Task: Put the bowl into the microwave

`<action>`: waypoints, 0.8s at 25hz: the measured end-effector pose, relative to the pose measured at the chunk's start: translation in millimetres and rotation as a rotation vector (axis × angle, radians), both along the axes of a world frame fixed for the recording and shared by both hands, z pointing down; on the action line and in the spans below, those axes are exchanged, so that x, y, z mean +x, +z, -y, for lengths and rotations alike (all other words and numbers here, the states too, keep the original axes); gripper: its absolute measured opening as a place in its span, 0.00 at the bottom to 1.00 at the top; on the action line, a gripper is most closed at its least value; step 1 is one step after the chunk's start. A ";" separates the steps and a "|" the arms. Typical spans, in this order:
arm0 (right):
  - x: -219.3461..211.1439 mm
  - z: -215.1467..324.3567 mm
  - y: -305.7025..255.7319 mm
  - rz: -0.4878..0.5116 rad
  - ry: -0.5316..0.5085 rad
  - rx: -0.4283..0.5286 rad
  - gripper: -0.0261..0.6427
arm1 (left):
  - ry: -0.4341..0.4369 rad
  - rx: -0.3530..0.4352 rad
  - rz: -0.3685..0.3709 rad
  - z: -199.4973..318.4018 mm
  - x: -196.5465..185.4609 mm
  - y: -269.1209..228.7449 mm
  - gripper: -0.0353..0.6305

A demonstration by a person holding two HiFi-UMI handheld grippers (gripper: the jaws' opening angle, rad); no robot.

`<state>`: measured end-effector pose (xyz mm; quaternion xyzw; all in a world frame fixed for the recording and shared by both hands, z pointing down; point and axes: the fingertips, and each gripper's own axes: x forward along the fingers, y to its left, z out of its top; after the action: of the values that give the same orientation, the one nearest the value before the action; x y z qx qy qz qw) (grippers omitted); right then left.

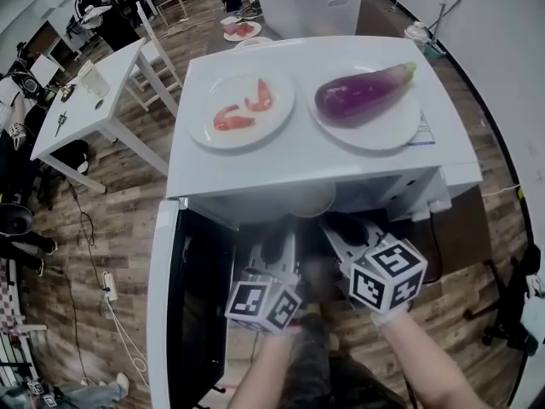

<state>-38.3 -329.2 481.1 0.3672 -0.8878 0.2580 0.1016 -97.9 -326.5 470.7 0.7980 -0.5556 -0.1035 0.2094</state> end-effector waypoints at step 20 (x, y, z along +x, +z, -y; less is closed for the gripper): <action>-4.0 15.8 2.8 0.037 0.028 -0.025 0.07 | 0.006 -0.002 0.005 14.7 -1.0 0.5 0.05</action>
<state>-42.3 -345.0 483.9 0.3734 -0.8811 0.2773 0.0861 -99.0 -341.2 471.2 0.7995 -0.5540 -0.1002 0.2092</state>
